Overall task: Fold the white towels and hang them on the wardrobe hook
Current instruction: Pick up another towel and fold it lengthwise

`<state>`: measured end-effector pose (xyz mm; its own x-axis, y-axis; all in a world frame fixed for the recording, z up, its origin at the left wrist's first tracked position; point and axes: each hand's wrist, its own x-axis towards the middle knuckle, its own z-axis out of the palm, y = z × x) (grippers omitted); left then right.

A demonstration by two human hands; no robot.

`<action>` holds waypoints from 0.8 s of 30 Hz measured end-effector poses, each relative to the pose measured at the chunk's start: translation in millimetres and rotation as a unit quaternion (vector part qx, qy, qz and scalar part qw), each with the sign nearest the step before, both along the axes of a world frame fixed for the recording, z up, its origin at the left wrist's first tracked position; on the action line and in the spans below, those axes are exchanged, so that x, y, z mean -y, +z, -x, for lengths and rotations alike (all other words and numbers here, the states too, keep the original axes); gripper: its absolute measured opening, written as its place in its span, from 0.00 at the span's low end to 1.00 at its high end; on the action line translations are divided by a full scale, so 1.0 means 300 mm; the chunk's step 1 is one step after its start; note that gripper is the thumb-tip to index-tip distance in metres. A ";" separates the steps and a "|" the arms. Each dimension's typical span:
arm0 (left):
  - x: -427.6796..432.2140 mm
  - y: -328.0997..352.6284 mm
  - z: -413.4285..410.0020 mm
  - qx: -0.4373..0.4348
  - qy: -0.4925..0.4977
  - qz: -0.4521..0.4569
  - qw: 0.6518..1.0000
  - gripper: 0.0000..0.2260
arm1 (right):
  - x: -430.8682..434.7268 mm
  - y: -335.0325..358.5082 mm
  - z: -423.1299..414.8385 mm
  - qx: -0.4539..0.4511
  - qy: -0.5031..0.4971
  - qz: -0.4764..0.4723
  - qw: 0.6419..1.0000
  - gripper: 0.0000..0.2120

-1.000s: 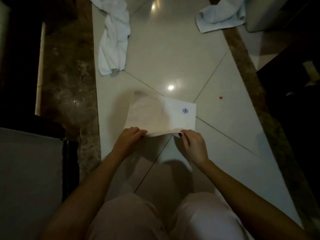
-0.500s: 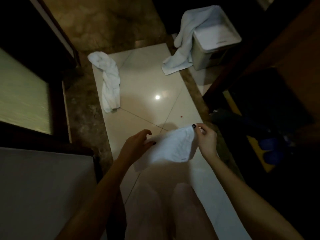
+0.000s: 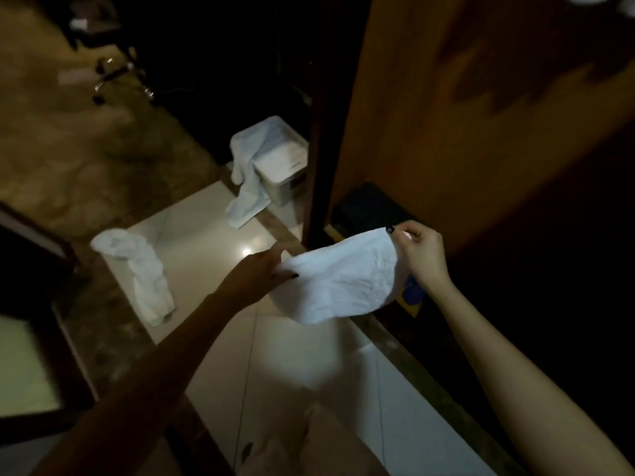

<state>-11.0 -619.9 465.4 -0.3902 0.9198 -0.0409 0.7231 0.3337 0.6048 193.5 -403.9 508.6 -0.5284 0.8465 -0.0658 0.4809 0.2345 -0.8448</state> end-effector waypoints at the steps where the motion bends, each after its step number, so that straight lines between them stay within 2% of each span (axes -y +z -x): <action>1: -0.052 0.043 0.000 0.002 -0.024 -0.009 1.000 0.20 | -0.031 0.047 -0.034 -0.007 -0.018 -0.010 1.000 0.08; 9: -0.378 0.272 -0.070 -0.047 -0.145 -0.151 0.977 0.11 | -0.191 0.229 -0.277 -0.087 -0.158 -0.057 0.982 0.10; 13: -0.530 0.305 -0.067 -0.080 -0.209 -0.119 0.967 0.14 | -0.261 0.266 -0.338 -0.093 -0.215 -0.071 0.970 0.12; 17: -0.686 0.333 -0.043 -0.114 -0.231 -0.112 0.960 0.13 | -0.308 0.266 -0.344 -0.090 -0.266 -0.056 0.958 0.12; 20: -0.799 0.330 0.004 -0.070 -0.254 -0.145 0.954 0.07 | -0.323 0.265 -0.295 -0.102 -0.298 -0.049 0.948 0.10; 24: -0.929 0.321 0.078 0.045 -0.296 -0.132 0.945 0.05 | -0.302 0.278 -0.191 -0.131 -0.331 -0.033 0.934 0.04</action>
<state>-34.4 -341.0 561.7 0.1901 0.9586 0.2119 0.6770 -0.2843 0.6788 250.7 -313.2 592.0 0.1211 0.9911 0.0556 0.3169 0.0145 -0.9484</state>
